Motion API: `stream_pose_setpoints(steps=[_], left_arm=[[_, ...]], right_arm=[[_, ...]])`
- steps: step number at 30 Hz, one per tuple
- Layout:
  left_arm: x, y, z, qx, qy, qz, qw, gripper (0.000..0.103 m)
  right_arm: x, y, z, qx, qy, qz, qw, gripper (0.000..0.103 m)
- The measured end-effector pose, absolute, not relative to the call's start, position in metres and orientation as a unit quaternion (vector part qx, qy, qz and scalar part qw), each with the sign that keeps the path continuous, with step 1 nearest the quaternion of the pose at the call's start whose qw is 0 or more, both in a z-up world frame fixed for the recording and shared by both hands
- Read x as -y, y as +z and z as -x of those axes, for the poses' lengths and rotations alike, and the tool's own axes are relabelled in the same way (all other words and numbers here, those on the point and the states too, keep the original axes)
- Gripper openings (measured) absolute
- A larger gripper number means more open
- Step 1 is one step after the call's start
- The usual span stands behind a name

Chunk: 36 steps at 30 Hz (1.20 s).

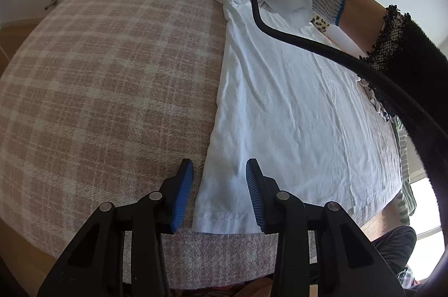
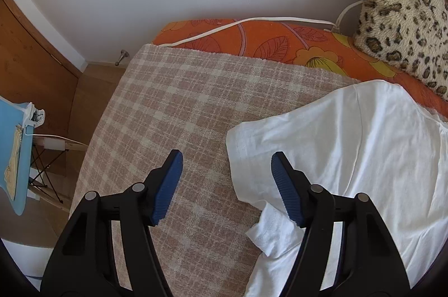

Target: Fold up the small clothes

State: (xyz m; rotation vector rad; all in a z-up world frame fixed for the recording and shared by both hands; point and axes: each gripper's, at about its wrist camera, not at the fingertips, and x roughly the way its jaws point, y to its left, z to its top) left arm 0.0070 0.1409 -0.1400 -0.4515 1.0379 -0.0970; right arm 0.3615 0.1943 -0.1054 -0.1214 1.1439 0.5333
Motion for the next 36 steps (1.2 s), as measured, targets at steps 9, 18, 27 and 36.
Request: stream_pose_setpoints(steps=[9, 18, 27, 36], left_arm=[[-0.149, -0.142, -0.012, -0.491, -0.054, 0.230, 0.839, 0.024], [-0.137, -0.143, -0.013, -0.494, -0.060, 0.227, 0.837, 0.011], [-0.149, -0.144, -0.014, -0.489, -0.070, 0.245, 0.834, 0.005], [-0.138, -0.132, -0.015, -0.482, -0.101, 0.228, 0.840, 0.004]], right_arm=[[-0.218, -0.127, -0.380, -0.539, 0.229, 0.093, 0.805, 0.061], [-0.223, -0.137, -0.380, -0.529, 0.196, 0.152, 0.812, 0.045], [-0.195, -0.125, -0.388, -0.520, 0.191, 0.133, 0.822, 0.007], [-0.151, -0.089, -0.389, -0.496, 0.195, 0.108, 0.839, 0.006]])
